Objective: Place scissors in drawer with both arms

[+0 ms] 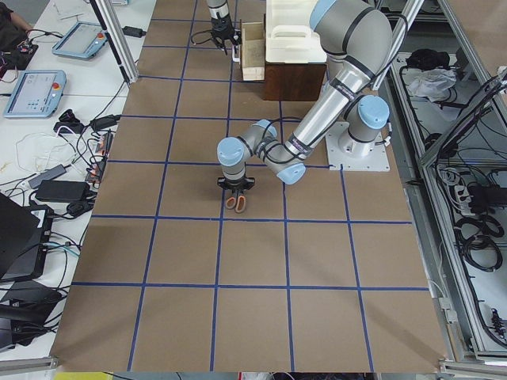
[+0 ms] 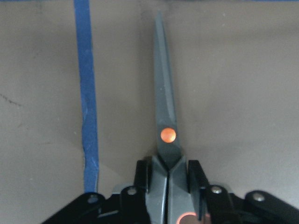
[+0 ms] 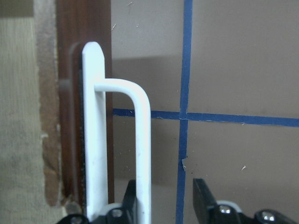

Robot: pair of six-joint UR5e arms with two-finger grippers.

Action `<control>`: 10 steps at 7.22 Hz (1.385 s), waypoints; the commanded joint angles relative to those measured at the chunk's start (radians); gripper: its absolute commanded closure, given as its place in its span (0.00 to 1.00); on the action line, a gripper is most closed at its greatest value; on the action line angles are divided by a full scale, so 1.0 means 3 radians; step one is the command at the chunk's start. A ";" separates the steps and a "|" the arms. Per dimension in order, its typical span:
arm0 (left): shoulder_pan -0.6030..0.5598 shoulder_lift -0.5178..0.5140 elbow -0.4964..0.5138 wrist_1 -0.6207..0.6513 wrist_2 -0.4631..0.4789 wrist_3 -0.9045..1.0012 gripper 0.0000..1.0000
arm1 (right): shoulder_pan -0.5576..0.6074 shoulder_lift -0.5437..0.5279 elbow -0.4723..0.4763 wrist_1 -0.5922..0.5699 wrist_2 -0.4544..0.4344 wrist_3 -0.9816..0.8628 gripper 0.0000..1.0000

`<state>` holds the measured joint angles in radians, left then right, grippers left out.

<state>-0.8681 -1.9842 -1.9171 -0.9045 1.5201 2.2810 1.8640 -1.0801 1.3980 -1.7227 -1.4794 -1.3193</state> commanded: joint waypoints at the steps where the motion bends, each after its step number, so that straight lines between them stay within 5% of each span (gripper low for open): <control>1: -0.0016 0.0084 0.0019 -0.0007 -0.0010 -0.0040 0.91 | -0.0036 0.0026 -0.0063 -0.0071 0.0002 -0.0020 0.51; 7: -0.0189 0.0442 0.0249 -0.0257 -0.0046 -0.0071 1.00 | -0.0103 0.0184 -0.0257 -0.0215 0.0053 -0.0051 0.51; 10: -0.0470 0.0763 0.0647 -0.1109 -0.0041 -0.0326 1.00 | -0.0128 0.0210 -0.0278 -0.0256 0.0053 -0.0061 0.51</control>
<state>-0.9816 -1.7954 -1.7662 -1.1455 1.5080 2.2173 1.8307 -1.0200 1.3163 -1.7954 -1.4642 -1.3360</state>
